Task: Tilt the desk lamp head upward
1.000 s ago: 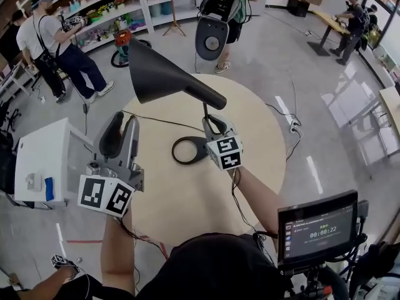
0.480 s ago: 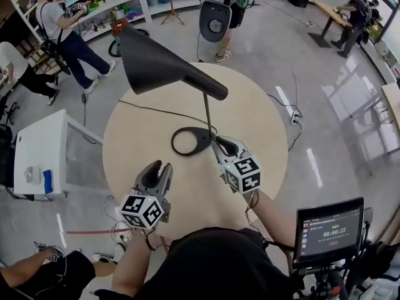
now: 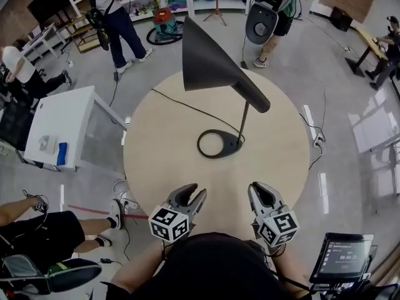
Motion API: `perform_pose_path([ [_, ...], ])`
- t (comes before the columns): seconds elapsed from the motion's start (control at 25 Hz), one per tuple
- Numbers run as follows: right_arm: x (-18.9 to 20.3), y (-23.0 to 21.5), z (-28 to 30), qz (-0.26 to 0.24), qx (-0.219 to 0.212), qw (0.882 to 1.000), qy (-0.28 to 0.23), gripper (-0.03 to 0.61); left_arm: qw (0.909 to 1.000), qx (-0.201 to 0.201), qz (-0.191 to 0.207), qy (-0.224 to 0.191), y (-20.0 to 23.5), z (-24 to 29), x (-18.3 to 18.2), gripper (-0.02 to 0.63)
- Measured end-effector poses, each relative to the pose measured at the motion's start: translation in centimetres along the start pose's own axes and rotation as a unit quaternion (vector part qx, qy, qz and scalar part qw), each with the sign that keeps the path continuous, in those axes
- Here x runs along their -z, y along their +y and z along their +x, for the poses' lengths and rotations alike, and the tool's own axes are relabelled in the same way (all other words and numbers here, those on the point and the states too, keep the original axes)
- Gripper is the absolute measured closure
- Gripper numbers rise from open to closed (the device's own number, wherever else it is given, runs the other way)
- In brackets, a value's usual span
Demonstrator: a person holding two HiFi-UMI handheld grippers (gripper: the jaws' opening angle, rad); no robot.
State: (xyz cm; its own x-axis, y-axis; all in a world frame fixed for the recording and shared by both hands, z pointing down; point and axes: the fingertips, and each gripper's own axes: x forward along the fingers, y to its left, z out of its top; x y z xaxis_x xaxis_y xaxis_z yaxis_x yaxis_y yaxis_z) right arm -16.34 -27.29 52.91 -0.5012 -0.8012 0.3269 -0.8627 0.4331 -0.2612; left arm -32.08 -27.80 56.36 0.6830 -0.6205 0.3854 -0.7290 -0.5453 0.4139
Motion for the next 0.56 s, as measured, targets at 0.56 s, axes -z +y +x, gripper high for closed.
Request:
perform_pose_path([
  [0.56,0.2,4.2,1.3,-0.028,-0.035,0.999,-0.003,0.537,0.9991,0.025,0.010,0.031,-2.1,-0.2,2.3,0.472],
])
